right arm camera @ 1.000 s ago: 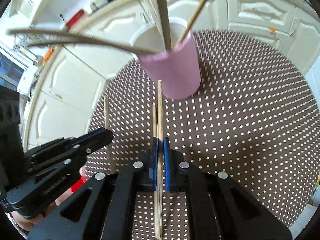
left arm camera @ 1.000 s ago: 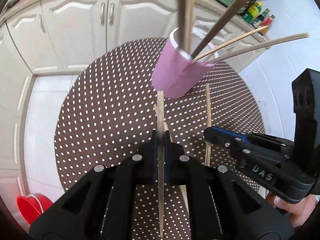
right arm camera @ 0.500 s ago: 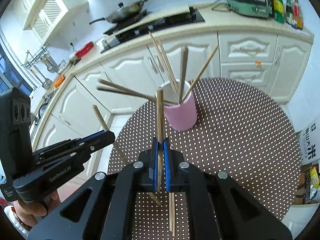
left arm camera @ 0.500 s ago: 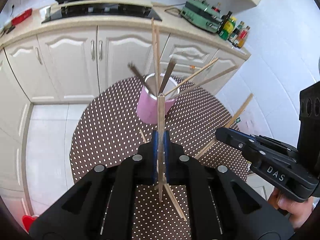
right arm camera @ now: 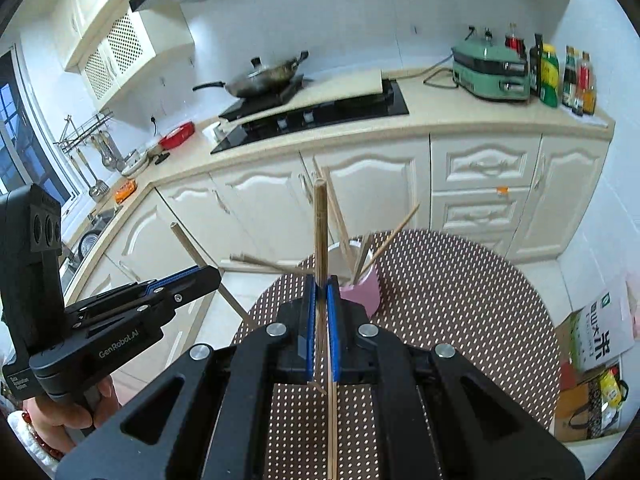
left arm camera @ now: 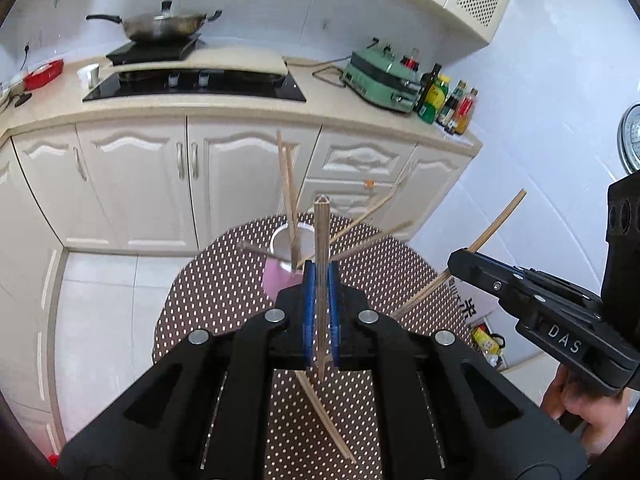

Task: Organize utensils
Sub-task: 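Lift both held sticks upright over the pink cup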

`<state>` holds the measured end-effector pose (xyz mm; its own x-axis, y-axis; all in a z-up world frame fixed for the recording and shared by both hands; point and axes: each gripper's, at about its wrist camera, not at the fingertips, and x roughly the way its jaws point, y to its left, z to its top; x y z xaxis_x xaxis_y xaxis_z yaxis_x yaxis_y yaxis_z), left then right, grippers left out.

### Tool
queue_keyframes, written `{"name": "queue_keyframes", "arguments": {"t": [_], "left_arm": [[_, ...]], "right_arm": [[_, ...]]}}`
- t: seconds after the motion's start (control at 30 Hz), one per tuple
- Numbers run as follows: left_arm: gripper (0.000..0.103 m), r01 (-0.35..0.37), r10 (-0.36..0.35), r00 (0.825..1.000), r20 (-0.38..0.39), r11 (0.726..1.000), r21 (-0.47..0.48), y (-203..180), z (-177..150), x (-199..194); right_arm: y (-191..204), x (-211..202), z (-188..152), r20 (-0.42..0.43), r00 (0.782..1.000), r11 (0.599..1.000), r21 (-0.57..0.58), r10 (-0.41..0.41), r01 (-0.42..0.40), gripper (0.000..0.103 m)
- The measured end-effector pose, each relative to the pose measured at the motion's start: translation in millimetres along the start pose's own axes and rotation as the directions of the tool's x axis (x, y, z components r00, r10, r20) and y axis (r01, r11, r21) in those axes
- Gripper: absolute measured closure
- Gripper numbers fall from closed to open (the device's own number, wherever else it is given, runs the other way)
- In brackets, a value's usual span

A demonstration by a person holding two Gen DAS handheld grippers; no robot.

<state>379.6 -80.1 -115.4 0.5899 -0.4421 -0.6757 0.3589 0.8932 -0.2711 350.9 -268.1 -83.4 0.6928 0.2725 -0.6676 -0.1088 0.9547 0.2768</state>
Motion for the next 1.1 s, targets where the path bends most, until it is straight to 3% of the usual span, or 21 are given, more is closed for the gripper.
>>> {"name": "queue_keyframes", "arguments": {"t": [0.23, 0.63, 0.9, 1.1], "left_arm": [[0.097, -0.006, 0.006, 0.998, 0.058, 1.0, -0.007, -5.2, 24.6, -1.8], [0.097, -0.042, 0.046, 0.993, 0.107, 0.998, -0.036, -7.7, 67.7, 23.6], [0.097, -0.094, 0.1, 0.985, 0.138, 0.994, -0.052, -5.5, 86.6, 41.7], [0.097, -0.114, 0.119, 0.986, 0.12, 0.992, -0.046, -3.3, 87.9, 56.8]], "right_arm": [[-8.7, -7.2, 27.8, 0.068, 0.998, 1.0, -0.027, -0.013, 0.015, 0.099], [-35.9, 9.4, 65.7, 0.105, 0.993, 0.996, -0.067, -0.048, 0.055, 0.098], [-42.3, 28.3, 84.9, 0.133, 0.991, 0.997, -0.075, -0.016, 0.026, 0.099], [-38.3, 49.3, 85.4, 0.1, 0.995, 0.996, -0.091, 0.017, -0.008, 0.099]]}}
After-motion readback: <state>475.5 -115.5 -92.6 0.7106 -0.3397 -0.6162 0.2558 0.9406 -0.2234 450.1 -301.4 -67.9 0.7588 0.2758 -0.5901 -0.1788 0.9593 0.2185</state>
